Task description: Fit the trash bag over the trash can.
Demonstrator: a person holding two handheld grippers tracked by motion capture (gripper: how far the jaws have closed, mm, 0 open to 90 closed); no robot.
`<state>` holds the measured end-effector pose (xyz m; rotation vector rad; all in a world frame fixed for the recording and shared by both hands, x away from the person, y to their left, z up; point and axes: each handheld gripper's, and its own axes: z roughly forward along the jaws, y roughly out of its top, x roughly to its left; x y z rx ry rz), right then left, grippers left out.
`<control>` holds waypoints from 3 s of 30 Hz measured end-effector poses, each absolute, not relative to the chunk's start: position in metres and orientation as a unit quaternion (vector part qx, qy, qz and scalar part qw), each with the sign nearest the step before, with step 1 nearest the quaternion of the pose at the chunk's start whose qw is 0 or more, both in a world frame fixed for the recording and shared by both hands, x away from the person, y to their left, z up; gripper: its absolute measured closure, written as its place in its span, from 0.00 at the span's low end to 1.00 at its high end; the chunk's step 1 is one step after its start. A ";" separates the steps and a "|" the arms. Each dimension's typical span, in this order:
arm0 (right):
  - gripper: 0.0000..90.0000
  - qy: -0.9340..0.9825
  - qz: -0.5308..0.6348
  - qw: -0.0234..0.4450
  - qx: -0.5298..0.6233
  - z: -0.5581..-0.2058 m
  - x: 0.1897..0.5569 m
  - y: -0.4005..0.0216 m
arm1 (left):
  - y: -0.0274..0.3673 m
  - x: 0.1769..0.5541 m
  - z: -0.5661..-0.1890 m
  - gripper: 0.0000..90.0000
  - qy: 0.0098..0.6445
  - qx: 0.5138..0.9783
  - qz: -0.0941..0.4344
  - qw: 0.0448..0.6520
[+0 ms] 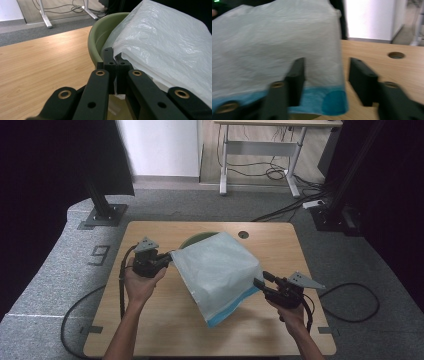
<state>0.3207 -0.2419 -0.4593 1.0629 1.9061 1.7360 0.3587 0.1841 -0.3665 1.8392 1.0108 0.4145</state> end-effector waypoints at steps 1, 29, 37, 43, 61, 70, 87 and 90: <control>0.58 0.673 0.613 0.176 0.375 -0.459 0.321 -0.242 | 0.184 0.359 -0.367 1.00 0.414 0.754 0.170 0.480; 0.98 0.642 0.629 0.255 0.356 -0.375 0.324 -0.267 | 0.174 0.343 -0.361 0.59 0.364 0.771 0.137 0.505; 0.98 0.641 0.617 0.258 0.376 -0.377 0.329 -0.273 | 0.185 0.325 -0.351 0.42 0.336 0.779 0.129 0.513; 0.98 0.643 0.613 0.257 0.380 -0.378 0.327 -0.274 | 0.175 0.313 -0.341 0.38 0.311 0.783 0.120 0.525; 0.98 0.680 0.623 0.209 0.325 -0.386 0.310 -0.224 | 0.077 0.316 -0.349 0.35 0.247 0.826 0.073 0.501; 0.97 0.685 0.623 0.204 0.318 -0.385 0.310 -0.212 | 0.066 0.325 -0.358 0.64 0.287 0.823 0.070 0.485; 0.62 0.688 0.597 0.276 0.307 -0.384 0.280 -0.220 | 0.082 0.346 -0.358 1.00 0.301 0.798 0.024 0.522; 0.61 0.693 0.594 0.274 0.303 -0.391 0.266 -0.221 | 0.087 0.351 -0.359 1.00 0.312 0.792 0.018 0.525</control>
